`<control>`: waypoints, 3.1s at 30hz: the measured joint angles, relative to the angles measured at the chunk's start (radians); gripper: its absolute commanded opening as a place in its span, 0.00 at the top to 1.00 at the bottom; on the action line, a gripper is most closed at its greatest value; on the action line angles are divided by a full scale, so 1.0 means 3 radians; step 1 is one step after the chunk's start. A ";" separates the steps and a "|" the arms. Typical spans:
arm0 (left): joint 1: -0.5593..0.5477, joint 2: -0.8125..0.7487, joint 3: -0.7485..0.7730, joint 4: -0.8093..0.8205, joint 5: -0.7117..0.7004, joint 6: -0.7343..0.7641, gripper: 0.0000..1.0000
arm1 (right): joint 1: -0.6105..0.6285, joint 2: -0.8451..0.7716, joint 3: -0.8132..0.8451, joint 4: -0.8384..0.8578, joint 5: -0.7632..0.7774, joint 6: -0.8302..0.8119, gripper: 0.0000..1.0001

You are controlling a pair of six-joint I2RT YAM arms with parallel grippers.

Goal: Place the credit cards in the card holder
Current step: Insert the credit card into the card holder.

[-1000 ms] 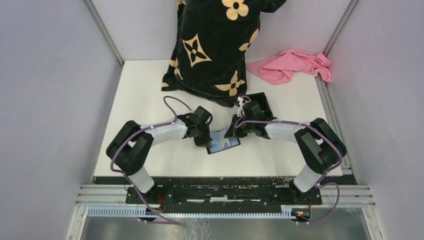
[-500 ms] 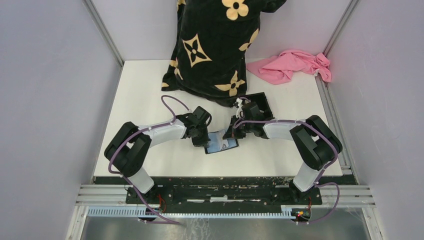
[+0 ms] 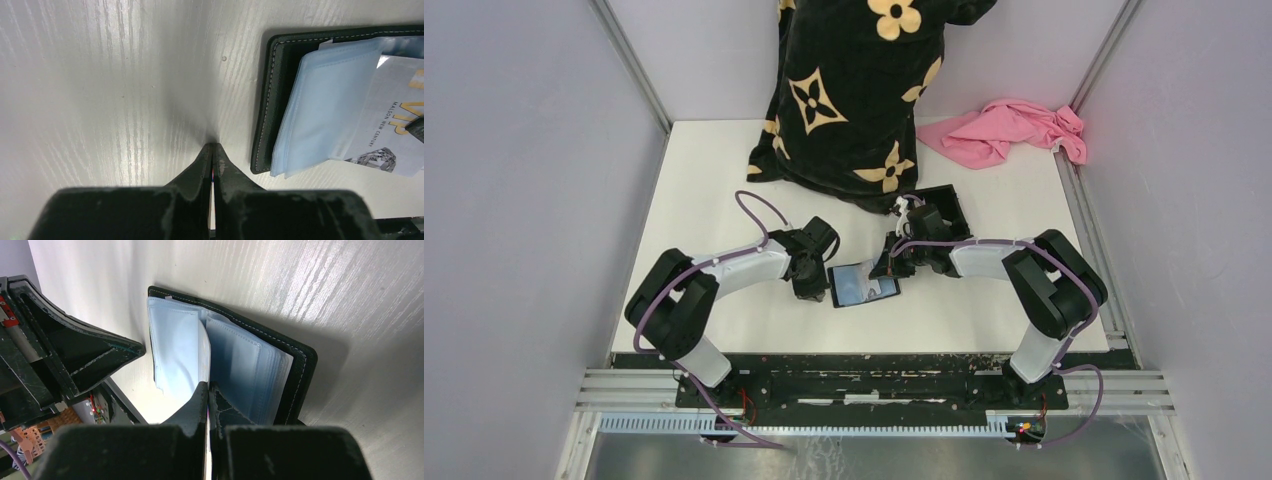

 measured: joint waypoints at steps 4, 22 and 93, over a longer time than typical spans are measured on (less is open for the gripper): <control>0.0000 0.0000 -0.0001 0.0008 0.0005 0.0000 0.93 | 0.0000 0.0000 0.0000 0.0001 -0.0001 0.0009 0.99; 0.0003 0.0122 0.0058 0.0243 0.0178 0.0001 0.93 | 0.0000 0.0005 -0.0084 0.0178 -0.0050 0.0235 0.99; 0.0009 0.0290 0.0198 0.0149 0.0243 0.0075 0.95 | 0.0013 0.0005 -0.0224 0.0373 -0.0100 0.0268 0.99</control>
